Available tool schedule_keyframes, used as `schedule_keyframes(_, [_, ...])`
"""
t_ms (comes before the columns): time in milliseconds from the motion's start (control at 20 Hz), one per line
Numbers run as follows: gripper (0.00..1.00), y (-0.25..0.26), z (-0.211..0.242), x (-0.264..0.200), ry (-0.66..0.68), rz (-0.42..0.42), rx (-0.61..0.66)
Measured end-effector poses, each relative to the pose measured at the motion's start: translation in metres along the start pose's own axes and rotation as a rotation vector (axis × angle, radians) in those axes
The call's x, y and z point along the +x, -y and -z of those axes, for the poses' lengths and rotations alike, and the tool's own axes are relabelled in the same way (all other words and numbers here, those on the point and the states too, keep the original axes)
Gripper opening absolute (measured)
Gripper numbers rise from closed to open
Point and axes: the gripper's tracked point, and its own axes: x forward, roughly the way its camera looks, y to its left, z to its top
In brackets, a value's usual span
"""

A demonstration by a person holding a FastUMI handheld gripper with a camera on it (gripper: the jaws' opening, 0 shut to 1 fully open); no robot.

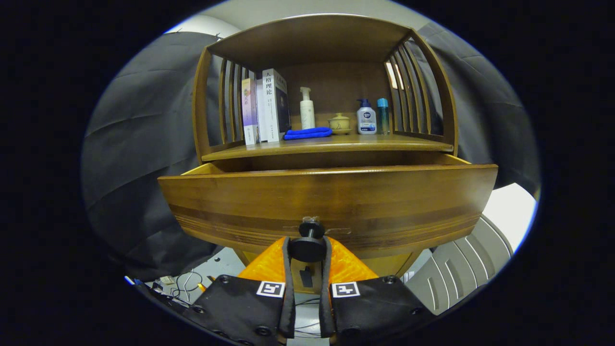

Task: Pull open the drawer, take out the items inside it, and place them on the countertop above the cabinet.

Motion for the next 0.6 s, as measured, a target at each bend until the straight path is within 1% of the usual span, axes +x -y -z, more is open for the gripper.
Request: schedule_keyframes(600, [0.22,-0.006,0.013,-0.032,-0.038,-0.022,-0.009])
